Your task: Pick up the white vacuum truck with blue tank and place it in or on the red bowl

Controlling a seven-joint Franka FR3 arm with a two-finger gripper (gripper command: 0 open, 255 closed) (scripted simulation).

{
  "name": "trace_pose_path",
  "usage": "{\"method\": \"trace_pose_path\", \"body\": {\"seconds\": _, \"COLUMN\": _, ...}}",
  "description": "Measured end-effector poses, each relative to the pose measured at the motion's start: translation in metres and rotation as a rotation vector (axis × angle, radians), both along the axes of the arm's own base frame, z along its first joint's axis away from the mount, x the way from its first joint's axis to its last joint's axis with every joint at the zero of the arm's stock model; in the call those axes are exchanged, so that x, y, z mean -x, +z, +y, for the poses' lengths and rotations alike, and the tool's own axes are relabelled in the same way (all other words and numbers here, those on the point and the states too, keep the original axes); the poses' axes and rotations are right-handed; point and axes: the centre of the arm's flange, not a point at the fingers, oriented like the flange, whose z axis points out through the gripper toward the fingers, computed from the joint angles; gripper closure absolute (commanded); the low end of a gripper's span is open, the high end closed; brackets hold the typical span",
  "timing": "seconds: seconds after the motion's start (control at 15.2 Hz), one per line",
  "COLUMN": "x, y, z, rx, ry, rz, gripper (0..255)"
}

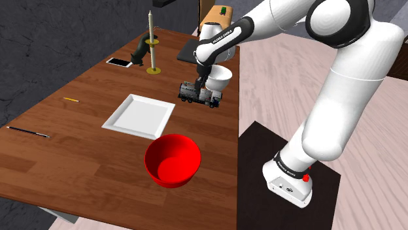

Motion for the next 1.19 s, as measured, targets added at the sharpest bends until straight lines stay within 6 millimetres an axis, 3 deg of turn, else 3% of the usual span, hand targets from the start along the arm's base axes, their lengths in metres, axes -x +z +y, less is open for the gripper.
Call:
{"method": "trace_pose_path", "body": {"seconds": 0.59, "x": 0.001, "y": 0.002, "z": 0.0, "rx": 0.0, "ry": 0.0, "rz": 0.001, "gripper": 255}}
{"method": "trace_pose_path", "body": {"seconds": 1.19, "x": -0.001, "y": 0.046, "z": 0.0, "rx": 0.0, "ry": 0.0, "rz": 0.002, "gripper": 255}}
